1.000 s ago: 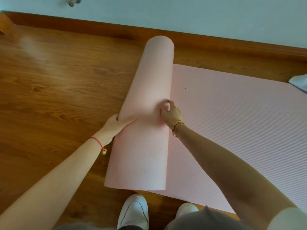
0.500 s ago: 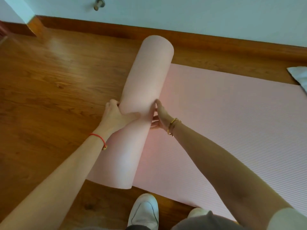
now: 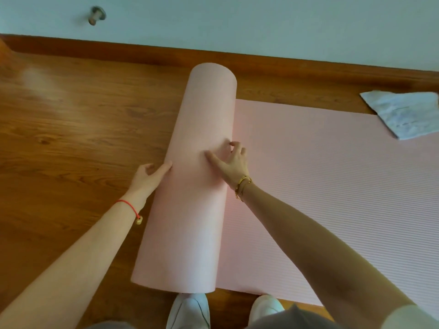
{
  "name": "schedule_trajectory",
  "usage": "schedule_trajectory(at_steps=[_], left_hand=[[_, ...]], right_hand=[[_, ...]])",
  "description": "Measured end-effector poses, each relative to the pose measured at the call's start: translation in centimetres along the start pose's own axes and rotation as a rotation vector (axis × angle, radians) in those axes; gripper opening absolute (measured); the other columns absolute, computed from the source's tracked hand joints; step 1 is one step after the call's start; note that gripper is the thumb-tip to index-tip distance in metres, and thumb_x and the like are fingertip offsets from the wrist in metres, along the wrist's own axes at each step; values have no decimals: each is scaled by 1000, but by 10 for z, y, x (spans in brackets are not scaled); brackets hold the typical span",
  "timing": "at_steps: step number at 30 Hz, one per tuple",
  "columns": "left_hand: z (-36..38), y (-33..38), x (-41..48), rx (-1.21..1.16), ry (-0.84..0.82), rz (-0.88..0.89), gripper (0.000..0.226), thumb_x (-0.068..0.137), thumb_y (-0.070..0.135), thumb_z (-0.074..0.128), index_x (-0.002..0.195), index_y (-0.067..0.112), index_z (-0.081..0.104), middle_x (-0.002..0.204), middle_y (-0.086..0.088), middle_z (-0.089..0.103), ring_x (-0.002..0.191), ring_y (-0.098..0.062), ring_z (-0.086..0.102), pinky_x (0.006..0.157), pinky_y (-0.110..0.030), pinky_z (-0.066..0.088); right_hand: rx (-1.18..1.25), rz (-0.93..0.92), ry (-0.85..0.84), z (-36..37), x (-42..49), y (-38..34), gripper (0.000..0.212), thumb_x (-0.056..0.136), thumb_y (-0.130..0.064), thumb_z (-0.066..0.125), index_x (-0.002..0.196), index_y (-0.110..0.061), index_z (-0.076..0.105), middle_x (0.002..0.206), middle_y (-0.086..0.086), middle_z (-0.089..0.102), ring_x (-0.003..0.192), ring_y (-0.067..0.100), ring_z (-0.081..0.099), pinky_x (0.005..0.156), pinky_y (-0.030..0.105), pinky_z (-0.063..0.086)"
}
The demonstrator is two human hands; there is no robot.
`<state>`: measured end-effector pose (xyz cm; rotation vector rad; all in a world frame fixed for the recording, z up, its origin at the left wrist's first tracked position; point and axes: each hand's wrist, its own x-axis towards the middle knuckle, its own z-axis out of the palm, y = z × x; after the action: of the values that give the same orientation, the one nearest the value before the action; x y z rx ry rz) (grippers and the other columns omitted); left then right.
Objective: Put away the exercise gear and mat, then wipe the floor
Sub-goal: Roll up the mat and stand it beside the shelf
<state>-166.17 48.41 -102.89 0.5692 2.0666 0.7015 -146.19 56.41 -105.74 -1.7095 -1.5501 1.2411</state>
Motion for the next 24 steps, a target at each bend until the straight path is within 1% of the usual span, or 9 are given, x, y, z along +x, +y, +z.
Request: schedule_trajectory(at_steps=[2,4,7,10,13,16,19,21,24], left_hand=[[5,-5,-4,-3,-259,-99,106,68,80,68,152,20,42,155,-2,46,142,-26,41,120,-47,27],[11,-8,-9,-16,-439,-120,101,68,78,69,149,22,46,150,3,51,135,-20,45,117,-41,27],[18,-7,-13,-2,-458,-46,111,51,76,79,142,18,53,135,2,62,118,-15,57,102,-33,38],[18,-2,-16,-19,-350,12,100,56,63,88,139,16,55,126,-2,66,109,-17,63,89,-31,50],[6,2,-14,-58,-119,74,79,65,47,90,132,18,58,119,-2,67,100,-17,66,80,-31,55],[-15,5,-14,156,160,146,79,63,52,88,127,18,58,123,-6,66,109,-29,63,94,-42,55],[-26,8,-26,394,348,246,69,67,53,83,116,14,56,116,-13,66,105,-36,63,85,-46,56],[-24,13,-34,519,444,335,66,72,48,82,115,8,52,116,-19,64,106,-41,63,82,-48,55],[-11,21,-44,757,498,452,70,78,58,74,116,4,49,117,-23,61,108,-43,61,85,-50,49]], right_hand=[[-36,67,21,-7,-1,12,82,77,-57,67,137,-11,37,130,10,43,126,32,43,107,45,38],[-53,140,36,-12,-1,19,77,77,-52,56,137,-7,37,132,16,45,126,36,43,107,43,36],[-55,199,14,-16,1,23,53,92,-32,48,134,-1,39,133,20,47,123,40,46,102,41,36],[12,224,-17,-17,6,15,44,93,-15,45,134,0,39,131,19,52,117,34,50,91,33,39],[73,208,-115,-7,8,5,53,95,-10,44,146,-8,29,128,16,54,104,24,49,83,27,35],[4,113,-205,14,3,-4,62,98,-21,50,153,-18,22,131,15,52,114,30,51,87,29,38],[52,40,-244,35,-9,-20,64,93,-37,60,149,-23,31,120,8,56,126,30,46,99,33,39],[200,79,-245,48,-17,-34,79,77,-62,64,143,-24,40,107,-5,54,122,29,51,100,42,47],[342,157,-228,58,-16,-47,103,58,-78,65,139,-18,45,129,8,51,120,26,54,99,40,49]])
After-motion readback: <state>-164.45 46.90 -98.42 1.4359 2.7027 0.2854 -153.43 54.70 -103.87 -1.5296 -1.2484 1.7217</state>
